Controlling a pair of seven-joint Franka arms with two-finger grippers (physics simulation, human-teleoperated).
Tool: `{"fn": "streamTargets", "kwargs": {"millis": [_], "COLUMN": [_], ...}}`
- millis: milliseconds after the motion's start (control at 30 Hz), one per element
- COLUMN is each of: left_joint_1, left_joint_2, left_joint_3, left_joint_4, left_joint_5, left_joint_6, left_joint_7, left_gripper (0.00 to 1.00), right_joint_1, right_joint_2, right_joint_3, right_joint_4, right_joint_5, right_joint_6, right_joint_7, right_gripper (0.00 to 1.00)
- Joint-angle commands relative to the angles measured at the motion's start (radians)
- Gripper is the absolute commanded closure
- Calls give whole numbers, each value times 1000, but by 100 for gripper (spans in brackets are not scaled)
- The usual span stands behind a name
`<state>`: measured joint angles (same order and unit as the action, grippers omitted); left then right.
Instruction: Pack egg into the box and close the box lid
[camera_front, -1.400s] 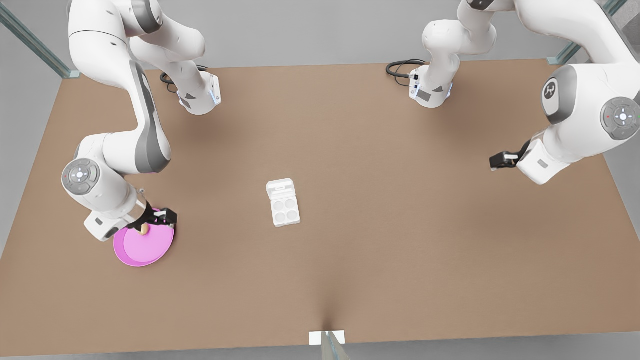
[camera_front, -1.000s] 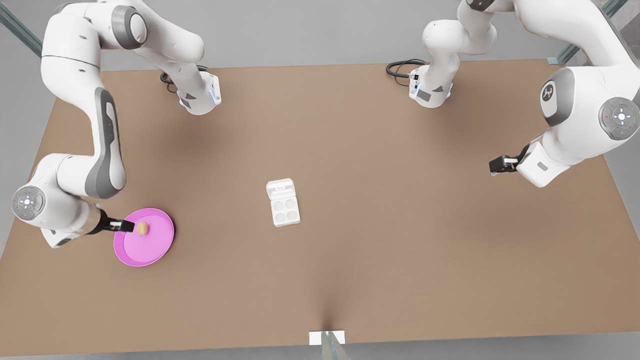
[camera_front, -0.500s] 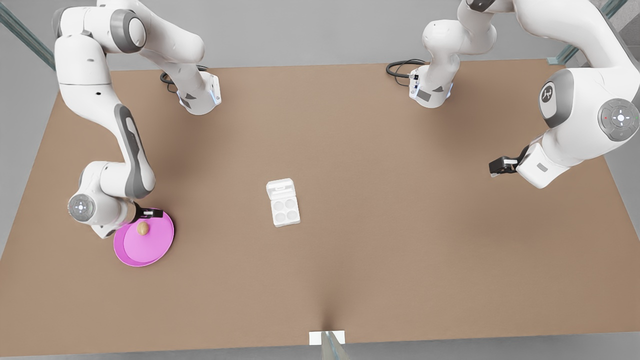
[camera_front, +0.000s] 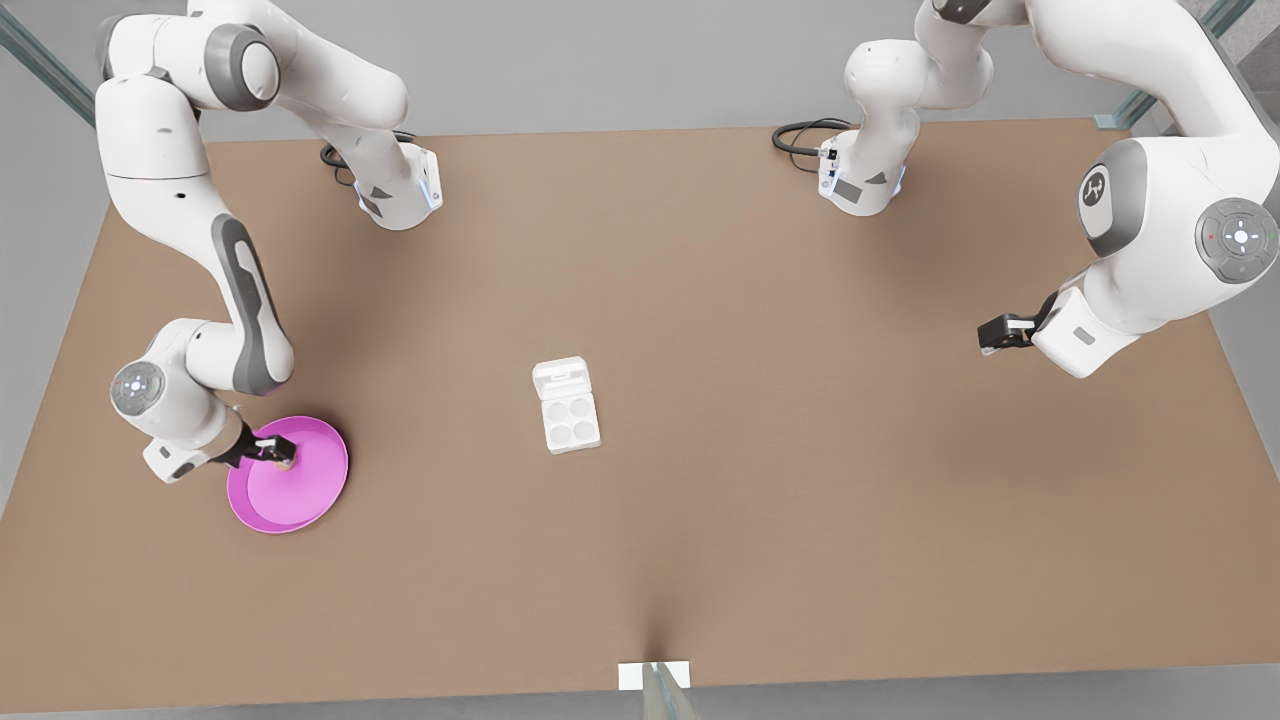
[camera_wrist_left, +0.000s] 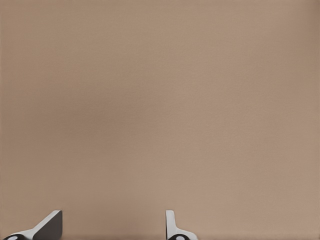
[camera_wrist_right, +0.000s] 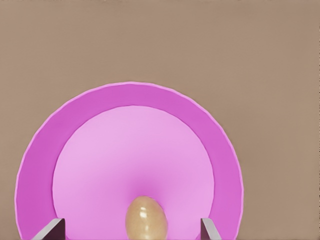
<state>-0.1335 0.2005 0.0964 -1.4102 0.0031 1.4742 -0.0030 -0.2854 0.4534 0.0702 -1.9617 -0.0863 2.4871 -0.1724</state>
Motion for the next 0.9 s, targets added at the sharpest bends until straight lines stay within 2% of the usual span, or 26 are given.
{"fn": "streamTargets", "kwargs": {"millis": [0,300,867], "left_joint_1": [0,0,0], "left_joint_2": [-1,0,7], "left_joint_3": [0,0,0], "left_joint_4": [0,0,0], "left_joint_5": [0,0,0], "left_joint_6": [0,0,0], "left_joint_7": [0,0,0], "left_gripper": [0,0,0], "right_joint_1": [-1,-3,-24], "right_joint_2": [7,103,96], "right_joint_3": [0,-1,0], "right_joint_4": [1,34,-13], "right_joint_5": [2,2,3], "right_joint_6": [42,42,42], "right_joint_7": [-136,-141,-153], "right_gripper": [0,0,0]}}
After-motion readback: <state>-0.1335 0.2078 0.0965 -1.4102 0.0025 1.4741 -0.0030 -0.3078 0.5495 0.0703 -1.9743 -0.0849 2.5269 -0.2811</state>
